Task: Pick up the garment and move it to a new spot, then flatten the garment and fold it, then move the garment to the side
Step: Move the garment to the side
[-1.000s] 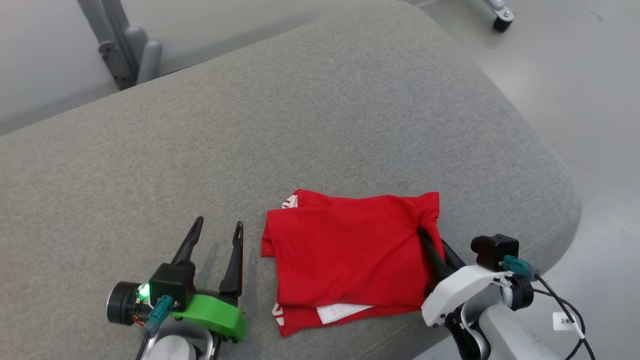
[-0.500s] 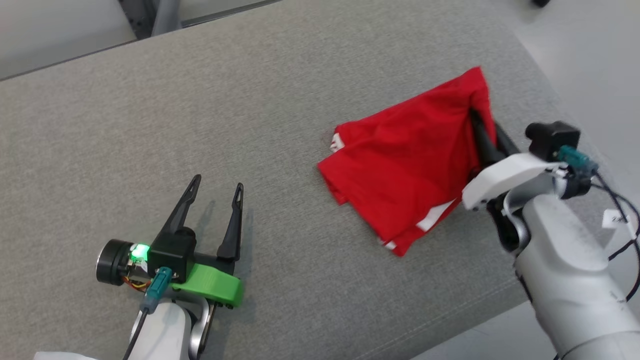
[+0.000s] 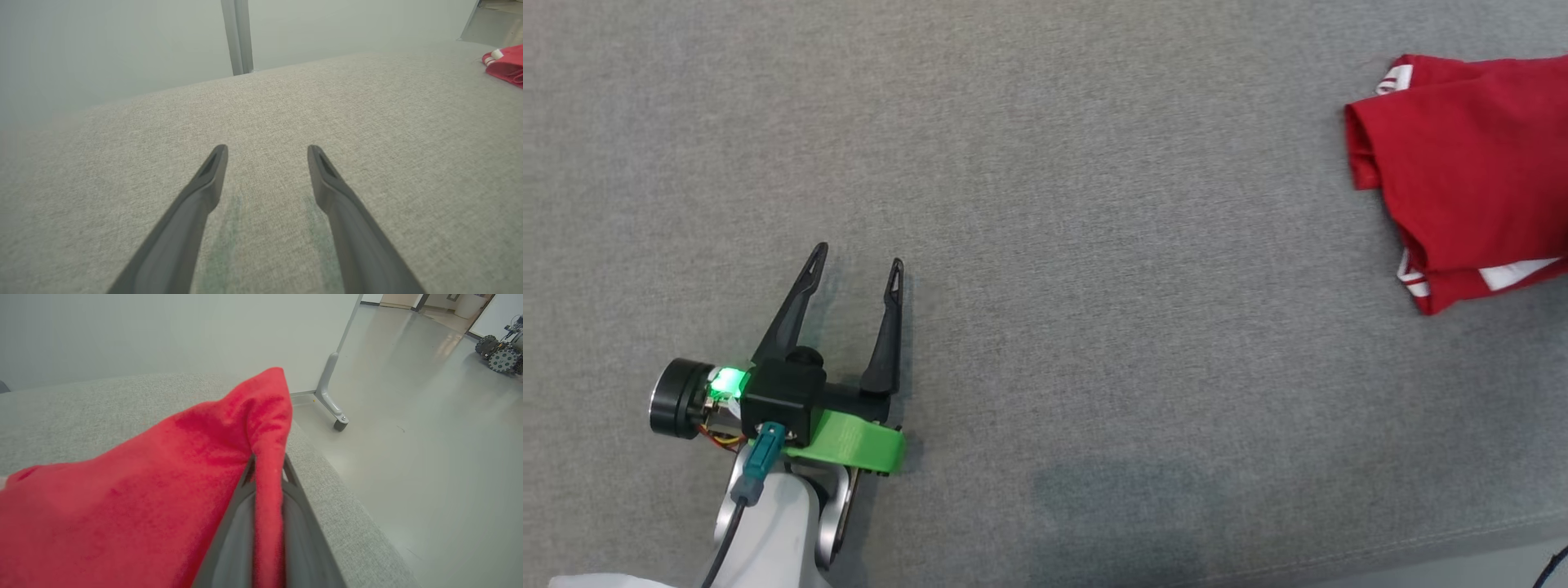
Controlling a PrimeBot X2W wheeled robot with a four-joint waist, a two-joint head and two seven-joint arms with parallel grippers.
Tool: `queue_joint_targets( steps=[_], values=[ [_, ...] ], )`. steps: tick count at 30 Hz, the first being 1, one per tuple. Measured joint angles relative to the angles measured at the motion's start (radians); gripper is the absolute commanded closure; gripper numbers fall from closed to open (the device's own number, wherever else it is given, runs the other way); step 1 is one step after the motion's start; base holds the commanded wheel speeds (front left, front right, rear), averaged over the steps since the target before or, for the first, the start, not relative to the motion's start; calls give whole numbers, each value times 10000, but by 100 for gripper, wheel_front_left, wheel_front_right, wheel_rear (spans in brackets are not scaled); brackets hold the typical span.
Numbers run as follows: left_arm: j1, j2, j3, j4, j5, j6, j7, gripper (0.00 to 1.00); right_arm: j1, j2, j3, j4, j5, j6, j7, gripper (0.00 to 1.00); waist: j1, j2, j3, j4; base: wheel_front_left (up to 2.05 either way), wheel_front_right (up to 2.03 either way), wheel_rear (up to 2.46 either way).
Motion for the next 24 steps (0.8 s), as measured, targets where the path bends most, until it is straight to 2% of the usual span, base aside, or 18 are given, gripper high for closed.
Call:
queue_joint_targets(
  steps=[3,4,5,6,9,13,16,24],
  values=[
    [-5,8,2,-48,-2,38,0,0,0,-174,-1016,100,-825,0,0,100,0,0,291,368,0,0,0],
    [-5,10,12,-48,-6,69,0,0,-2,-174,-1340,19,-1114,0,0,83,0,0,381,467,0,0,0],
    [-12,13,17,-46,-8,82,0,0,-15,-163,-1603,-113,-1348,0,0,32,0,0,462,550,0,0,0],
    [-28,17,8,-42,-8,84,0,0,-54,-134,-1852,-332,-1555,0,0,0,0,0,536,619,0,0,0],
    [-59,21,-13,17,-13,123,0,0,-230,-27,-2383,-932,-2257,0,0,0,1,0,671,764,0,0,0],
    [-123,-38,-61,79,-117,132,0,0,-230,115,-2357,-1499,-2598,0,-2,0,1,0,529,820,0,0,0],
    [-142,-102,-59,165,-251,182,0,0,-158,257,-1524,-2111,-2286,-2,0,0,0,0,261,827,0,0,0],
    [352,-290,397,485,-729,408,0,0,1742,1549,1365,-4172,-441,0,0,0,-1,0,-879,809,0,0,0]
  ],
)
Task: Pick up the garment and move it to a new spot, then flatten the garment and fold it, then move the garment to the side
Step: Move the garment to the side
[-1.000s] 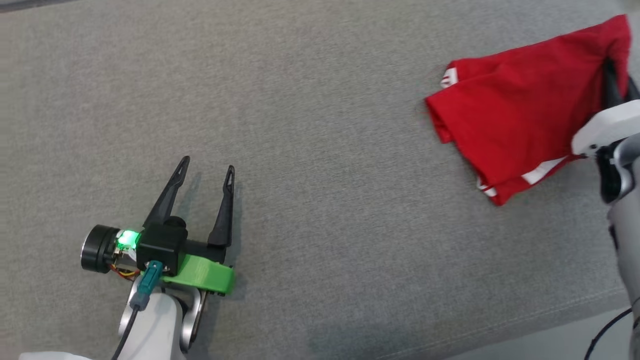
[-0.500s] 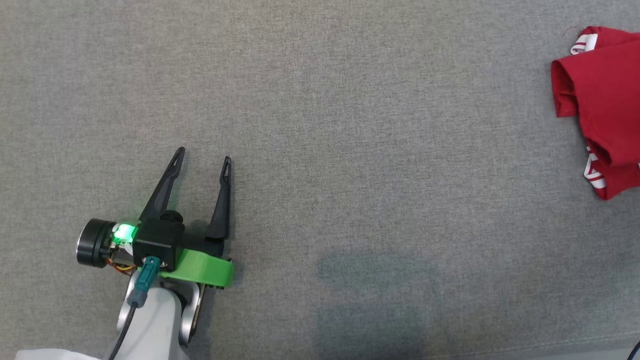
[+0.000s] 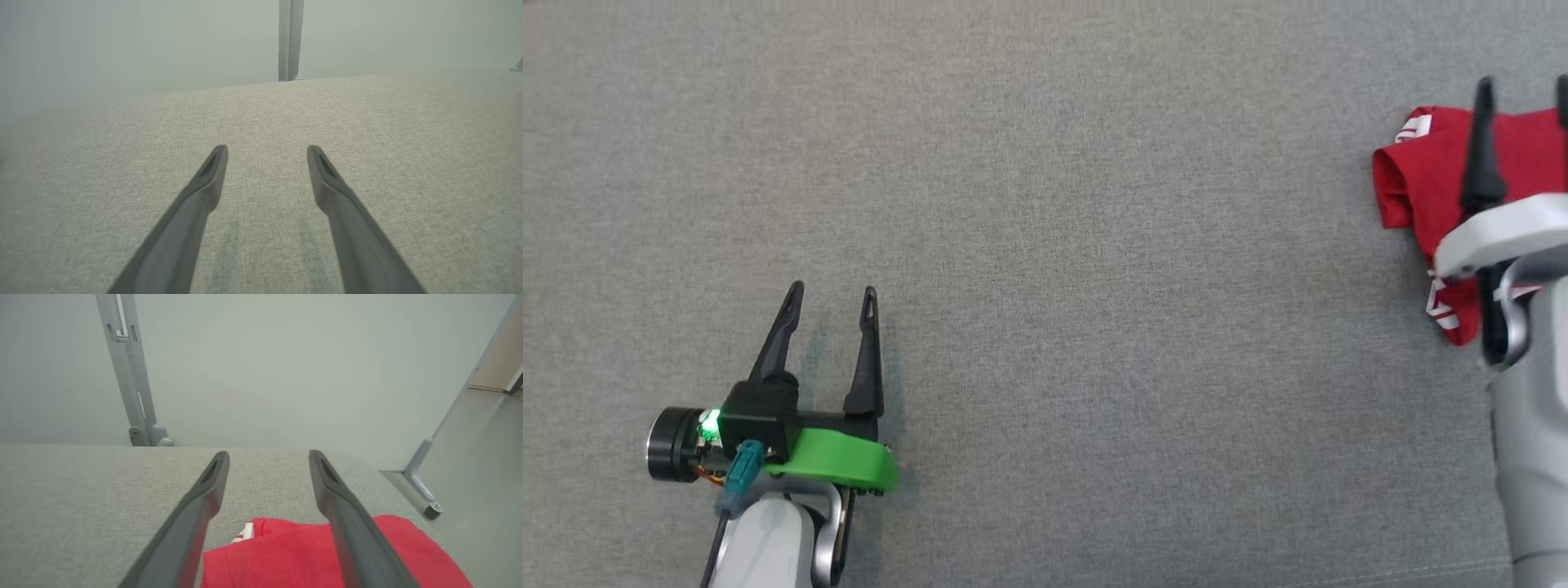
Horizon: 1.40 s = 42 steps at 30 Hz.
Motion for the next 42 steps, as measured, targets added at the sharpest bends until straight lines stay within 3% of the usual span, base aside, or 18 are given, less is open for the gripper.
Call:
queue_joint_targets(
  steps=[7,16,30,42],
  values=[
    [668,-56,500,324,-257,123,-2,0,2294,786,1559,-1137,706,-2,-2,0,0,0,-1135,12,0,0,0],
    [1569,-79,1191,642,-395,159,0,0,4197,1499,2466,-1321,1083,0,-2,0,0,0,-2486,-6,0,0,0],
    [2502,-86,1344,784,-928,395,0,0,5227,1662,3026,-1544,1275,0,-2,0,-1,0,-3758,-346,0,0,0],
    [2533,-86,1290,788,-1016,441,0,0,5331,1666,3195,-1778,1377,-2,-2,0,0,0,-3792,-340,0,0,0]
  ],
)
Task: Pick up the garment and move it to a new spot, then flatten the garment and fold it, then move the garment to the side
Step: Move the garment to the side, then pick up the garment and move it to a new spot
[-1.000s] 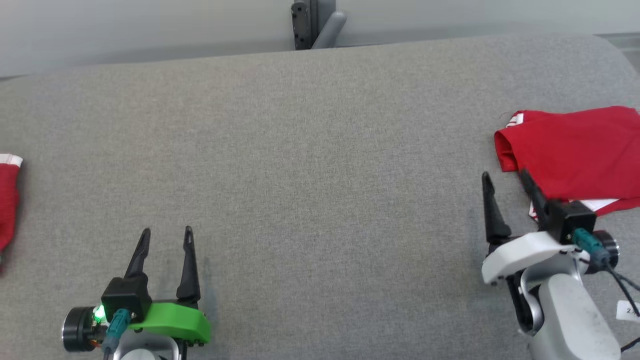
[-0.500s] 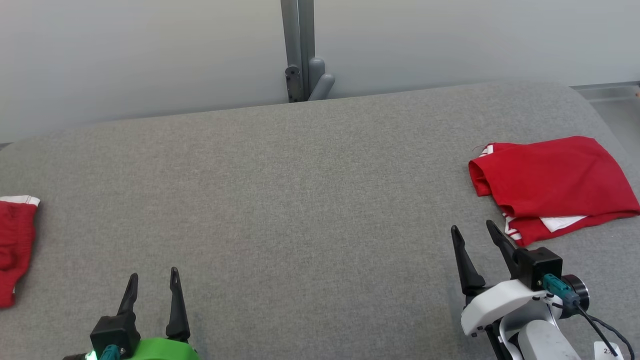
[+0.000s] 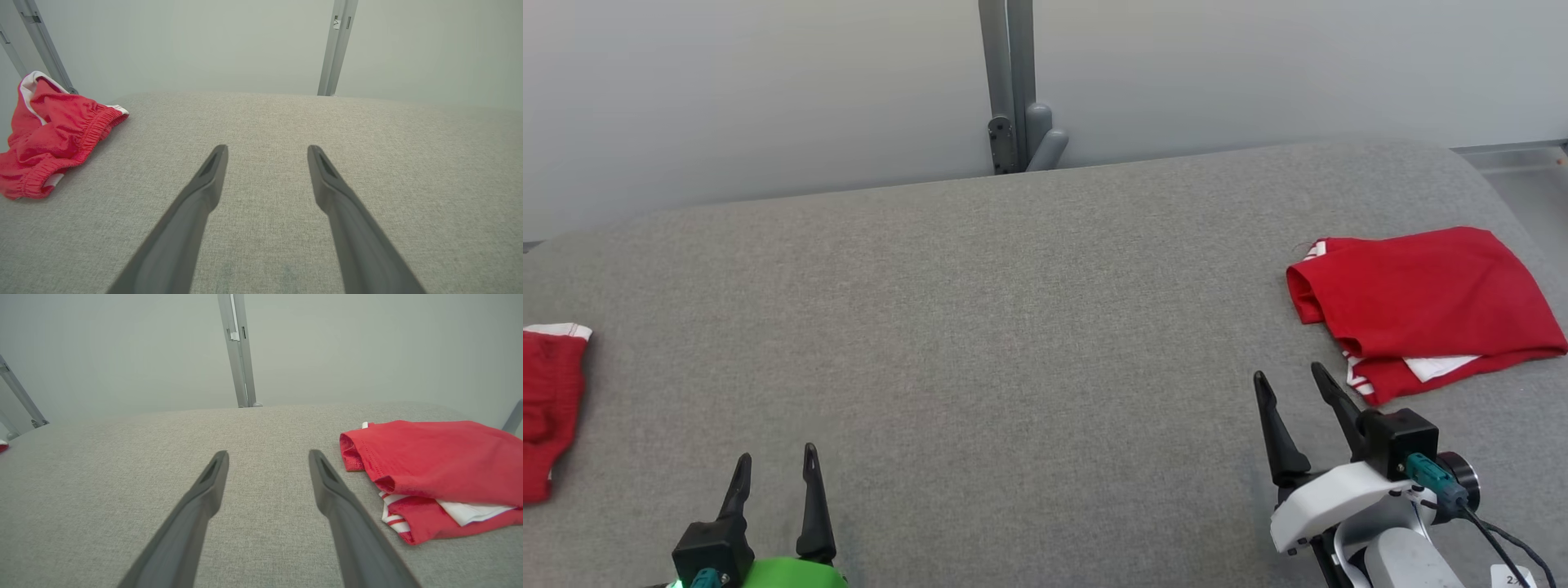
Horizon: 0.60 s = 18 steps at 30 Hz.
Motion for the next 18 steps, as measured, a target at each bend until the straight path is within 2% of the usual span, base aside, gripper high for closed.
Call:
queue_joint_targets(
  steps=[8,14,15,17,18],
  values=[
    [-61,-10,44,65,-77,82,0,0,72,0,334,-228,119,0,0,0,0,0,129,816,0,0,0],
    [-45,-8,324,148,-77,40,0,0,79,8,775,-242,253,0,0,0,0,0,205,1938,0,0,0],
    [7,-8,401,165,-79,42,0,0,70,12,928,-238,297,0,0,0,0,0,227,2378,0,0,0],
    [87,-6,458,211,-82,40,0,0,23,13,1101,-222,322,0,0,0,0,0,248,2832,0,0,0],
    [87,-6,458,211,-82,40,0,0,23,13,1101,-222,322,0,0,0,0,0,248,2832,0,0,0]
  ],
)
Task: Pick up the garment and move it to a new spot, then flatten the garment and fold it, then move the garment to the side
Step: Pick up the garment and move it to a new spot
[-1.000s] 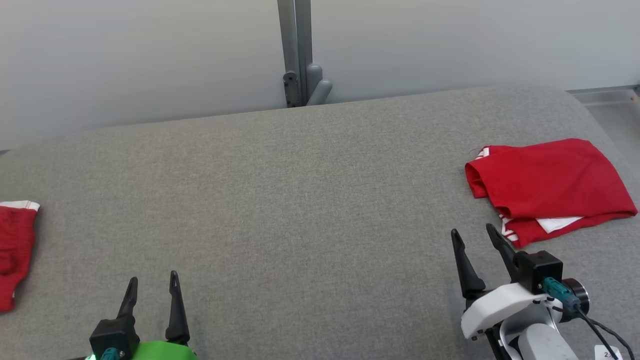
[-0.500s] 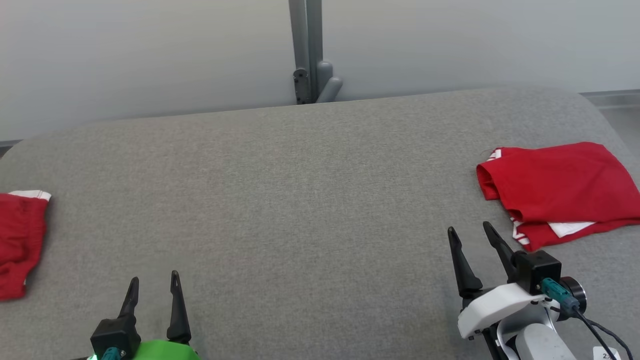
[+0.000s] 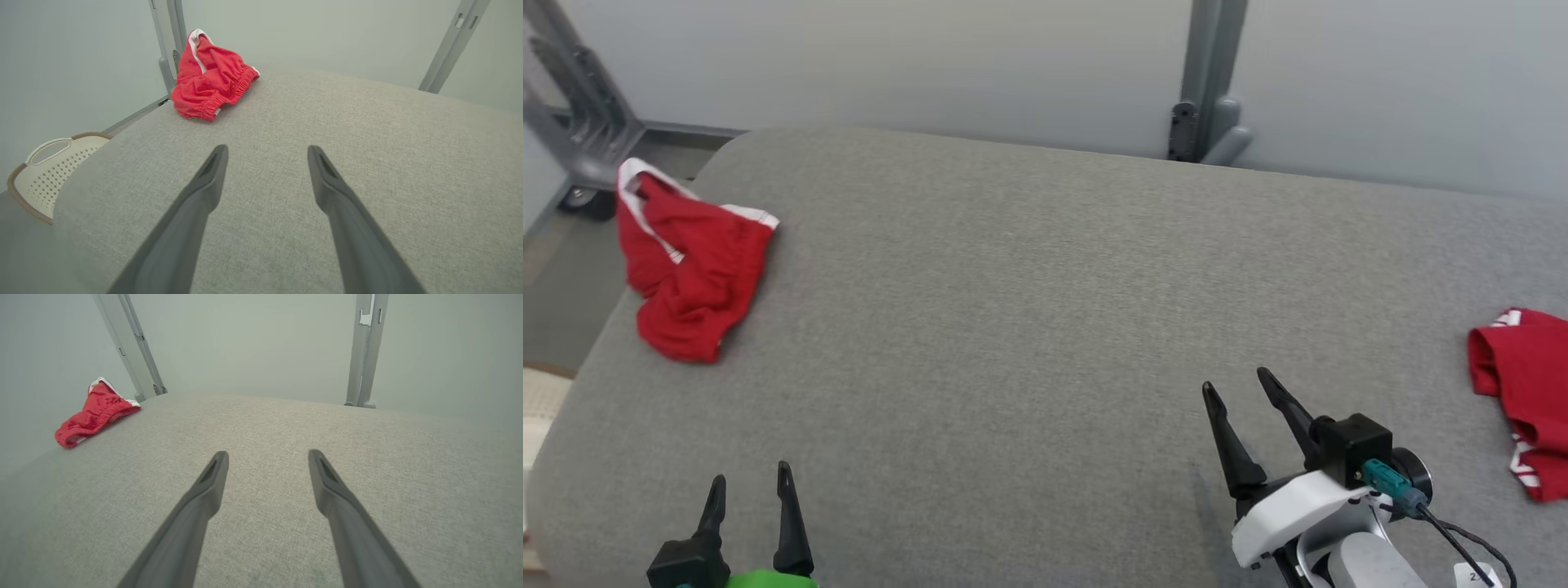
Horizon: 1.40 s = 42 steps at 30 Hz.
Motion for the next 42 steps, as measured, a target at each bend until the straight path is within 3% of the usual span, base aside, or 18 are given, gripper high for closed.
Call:
queue_joint_targets(
  steps=[10,16,25,31,36,42],
  values=[
    [390,2,430,270,-550,-339,0,0,-267,8,802,140,48,0,0,0,0,0,72,2054,0,0,0],
    [445,4,416,539,-855,-462,0,0,-483,15,936,171,8,0,0,0,0,0,199,2516,0,0,0],
    [-2159,173,959,1685,-859,-1129,2,0,-1038,-585,938,-201,-167,2,0,0,0,0,822,2074,0,0,0],
    [-4819,1112,972,3568,-1206,-1430,-10,0,-1568,-1174,853,-782,-253,0,0,0,0,0,1736,1492,0,0,0],
    [-6753,2232,479,4982,-1666,-1465,418,0,-1772,-1463,566,-1231,-337,2,0,0,1,0,2606,856,0,0,0],
    [-7821,2959,-36,6190,-2568,-1476,859,0,-1893,-1641,167,-1643,-407,0,0,0,1,0,3527,41,0,0,0]
  ],
)
